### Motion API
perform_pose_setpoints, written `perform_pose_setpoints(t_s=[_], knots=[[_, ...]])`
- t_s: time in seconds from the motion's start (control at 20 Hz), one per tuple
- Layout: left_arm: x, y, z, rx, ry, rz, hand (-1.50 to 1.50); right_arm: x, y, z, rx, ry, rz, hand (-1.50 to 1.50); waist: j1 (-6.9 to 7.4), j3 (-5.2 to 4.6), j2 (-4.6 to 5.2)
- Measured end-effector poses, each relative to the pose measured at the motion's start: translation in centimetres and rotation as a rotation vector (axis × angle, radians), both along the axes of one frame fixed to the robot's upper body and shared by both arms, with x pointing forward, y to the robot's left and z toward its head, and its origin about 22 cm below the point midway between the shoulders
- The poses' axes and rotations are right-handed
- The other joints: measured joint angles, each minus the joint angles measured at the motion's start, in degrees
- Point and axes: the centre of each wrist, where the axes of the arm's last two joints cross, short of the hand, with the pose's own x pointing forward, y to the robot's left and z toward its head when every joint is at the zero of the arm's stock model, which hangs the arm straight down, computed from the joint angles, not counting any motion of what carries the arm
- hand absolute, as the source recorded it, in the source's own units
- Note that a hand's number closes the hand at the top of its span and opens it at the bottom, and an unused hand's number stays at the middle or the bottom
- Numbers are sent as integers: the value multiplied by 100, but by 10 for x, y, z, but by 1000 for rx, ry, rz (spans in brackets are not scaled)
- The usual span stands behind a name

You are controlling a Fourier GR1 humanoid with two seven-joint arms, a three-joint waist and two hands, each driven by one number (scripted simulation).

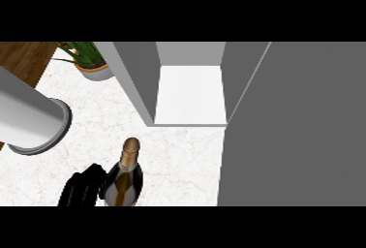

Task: Pick up the wine, place it into the cabinet and close the cabinet

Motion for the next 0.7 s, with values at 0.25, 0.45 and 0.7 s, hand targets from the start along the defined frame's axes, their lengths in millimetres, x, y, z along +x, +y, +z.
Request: perform_pose_setpoints(t_s=[0.25, 0.45, 0.7], knots=[[10, -22, 37, -8, -30, -7, 150, 4, -2, -1, -1, 7, 8, -150, -6, -2, 3], [32, -36, 65, 1, -62, 7, 150, -2, 0, 0, -1, 10, 6, -150, -21, -4, 4], [51, -56, 98, -11, -57, 2, 150, 7, -2, 0, 2, 12, 6, -150, -20, -5, 7]])
